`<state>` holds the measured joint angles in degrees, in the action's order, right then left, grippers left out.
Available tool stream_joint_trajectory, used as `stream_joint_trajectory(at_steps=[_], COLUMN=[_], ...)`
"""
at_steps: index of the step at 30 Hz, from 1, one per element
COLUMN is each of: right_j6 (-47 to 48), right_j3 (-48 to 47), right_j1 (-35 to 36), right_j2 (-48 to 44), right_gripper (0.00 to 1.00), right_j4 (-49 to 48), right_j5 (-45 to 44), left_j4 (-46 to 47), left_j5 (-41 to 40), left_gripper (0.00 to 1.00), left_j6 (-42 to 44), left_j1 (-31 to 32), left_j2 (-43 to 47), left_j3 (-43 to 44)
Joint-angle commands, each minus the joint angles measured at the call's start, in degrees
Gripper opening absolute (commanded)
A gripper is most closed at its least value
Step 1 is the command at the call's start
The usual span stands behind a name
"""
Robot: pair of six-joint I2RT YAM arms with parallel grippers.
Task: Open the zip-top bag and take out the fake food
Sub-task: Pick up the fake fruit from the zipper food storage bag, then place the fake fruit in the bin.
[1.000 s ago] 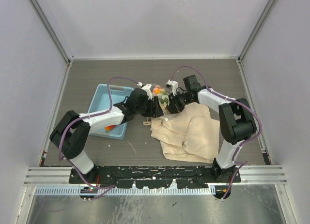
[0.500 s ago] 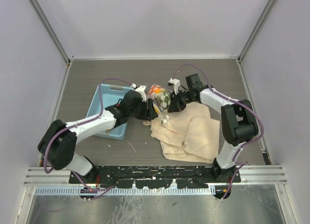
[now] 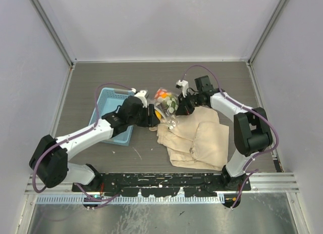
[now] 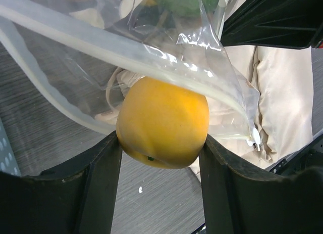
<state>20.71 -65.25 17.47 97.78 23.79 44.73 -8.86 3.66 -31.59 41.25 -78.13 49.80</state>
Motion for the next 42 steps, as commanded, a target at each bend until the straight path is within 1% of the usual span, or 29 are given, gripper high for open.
stream_joint_trajectory(at_steps=[1, 18, 22, 29, 42], right_j6=[0.86, 1.38, 1.43, 1.52, 1.61], right_j3=[-0.13, 0.28, 0.36, 0.39, 0.52], right_j1=[-0.34, -0.87, -1.2, -1.55, -1.8], right_j2=[-3.53, -5.12, -5.4, -5.89, -6.11], right_gripper=[0.13, 0.14, 0.14, 0.14, 0.14], right_j4=[-1.47, -1.54, -1.61, -1.56, -1.55], right_j5=[1.19, 1.32, 1.41, 1.58, 1.57], left_j4=[-1.36, -8.99, -11.14, -14.2, -18.5], left_j5=[-1.66, -5.49, -7.45, -10.82, -14.94], left_gripper=[0.35, 0.34, 0.32, 0.32, 0.31], left_j6=[1.34, 2.53, 3.21, 4.23, 5.92], left_j1=[0.15, 0.25, 0.17, 0.12, -3.45], left_j2=[4.17, 13.04, 14.63, 17.69, 22.36], left_j3=[-0.31, -1.82, -1.95, -2.0, -2.85])
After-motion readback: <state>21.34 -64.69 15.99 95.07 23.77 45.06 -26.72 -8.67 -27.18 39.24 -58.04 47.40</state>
